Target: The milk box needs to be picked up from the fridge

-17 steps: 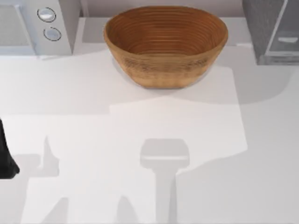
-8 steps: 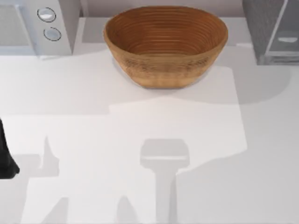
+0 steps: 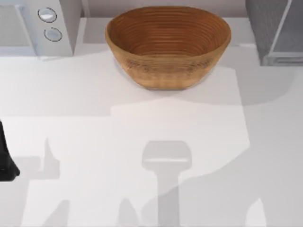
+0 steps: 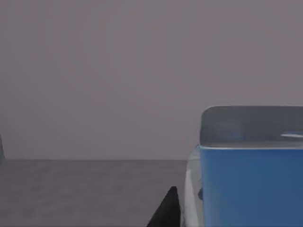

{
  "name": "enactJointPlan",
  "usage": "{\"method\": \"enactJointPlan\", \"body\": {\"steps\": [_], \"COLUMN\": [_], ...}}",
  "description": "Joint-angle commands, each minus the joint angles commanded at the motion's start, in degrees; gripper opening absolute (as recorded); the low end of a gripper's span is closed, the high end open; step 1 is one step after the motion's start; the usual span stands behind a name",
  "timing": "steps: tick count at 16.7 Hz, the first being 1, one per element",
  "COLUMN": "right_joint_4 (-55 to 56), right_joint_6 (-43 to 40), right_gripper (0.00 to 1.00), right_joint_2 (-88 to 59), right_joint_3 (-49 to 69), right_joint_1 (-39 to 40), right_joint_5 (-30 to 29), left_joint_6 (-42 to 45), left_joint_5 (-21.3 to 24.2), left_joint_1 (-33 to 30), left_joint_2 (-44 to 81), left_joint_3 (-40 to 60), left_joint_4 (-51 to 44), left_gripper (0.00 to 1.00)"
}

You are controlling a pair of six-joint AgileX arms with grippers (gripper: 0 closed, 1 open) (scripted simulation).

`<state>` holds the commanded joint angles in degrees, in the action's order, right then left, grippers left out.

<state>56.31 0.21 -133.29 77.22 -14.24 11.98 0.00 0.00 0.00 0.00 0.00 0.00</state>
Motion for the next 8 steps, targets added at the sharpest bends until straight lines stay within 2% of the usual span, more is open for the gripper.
{"method": "enactJointPlan", "body": {"steps": [5,8], "right_joint_4": [0.65,3.59], "right_joint_6": [-0.01,-0.25], "right_gripper": [0.00,0.00], "right_joint_2": [0.40,3.53], "right_joint_3": [-0.84,-6.62], "right_joint_1": [-0.15,-0.93], "right_joint_5": [0.18,0.96], "left_joint_6": [0.00,0.00], "left_joint_5": [0.00,0.00], "left_joint_1": [0.00,0.00], "left_joint_2": [0.00,0.00], "left_joint_3": [0.00,0.00], "left_joint_4": [0.00,0.00], "left_gripper": [1.00,1.00]}}
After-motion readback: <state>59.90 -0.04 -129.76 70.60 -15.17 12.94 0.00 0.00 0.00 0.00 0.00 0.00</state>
